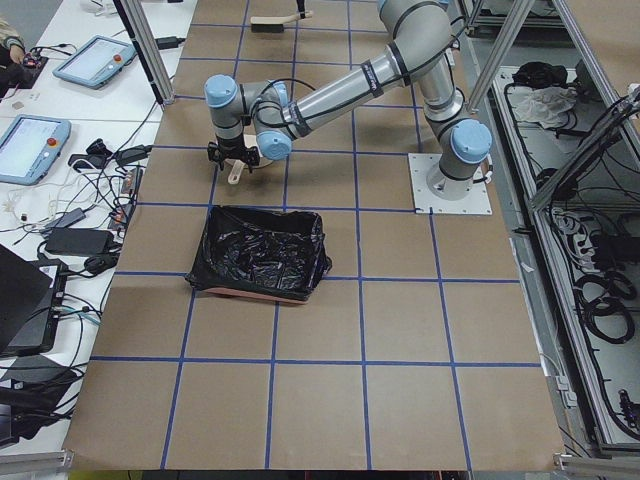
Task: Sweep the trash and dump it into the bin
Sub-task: 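Hold the dustpan with the left gripper and lift the white brush with the right gripper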
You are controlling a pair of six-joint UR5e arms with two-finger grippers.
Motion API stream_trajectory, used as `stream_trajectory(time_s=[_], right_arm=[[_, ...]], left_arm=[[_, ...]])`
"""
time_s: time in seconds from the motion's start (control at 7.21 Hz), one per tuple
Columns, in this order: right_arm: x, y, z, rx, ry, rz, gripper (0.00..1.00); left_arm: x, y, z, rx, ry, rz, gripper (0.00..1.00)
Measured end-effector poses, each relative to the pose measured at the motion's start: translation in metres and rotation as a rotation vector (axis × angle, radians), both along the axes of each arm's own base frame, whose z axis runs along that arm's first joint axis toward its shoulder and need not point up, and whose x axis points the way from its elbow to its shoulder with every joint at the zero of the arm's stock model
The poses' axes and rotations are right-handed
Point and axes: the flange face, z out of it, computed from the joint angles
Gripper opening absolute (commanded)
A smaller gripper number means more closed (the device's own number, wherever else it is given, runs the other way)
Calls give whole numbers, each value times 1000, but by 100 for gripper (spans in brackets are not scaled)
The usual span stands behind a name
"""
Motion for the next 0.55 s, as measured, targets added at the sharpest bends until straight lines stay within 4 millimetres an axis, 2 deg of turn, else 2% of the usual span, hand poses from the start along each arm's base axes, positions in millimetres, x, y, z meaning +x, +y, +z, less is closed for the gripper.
stream_trajectory(time_s=[0.28, 0.42, 0.55], right_arm=[[-1, 0, -4, 6, -11, -8, 96], [1, -1, -5, 3, -26, -11, 83], [2, -2, -6, -2, -41, -14, 81]], left_arm=[[5, 0, -7, 10, 5, 8, 80], [6, 0, -10, 14, 6, 10, 78], [6, 0, -11, 15, 6, 11, 67]])
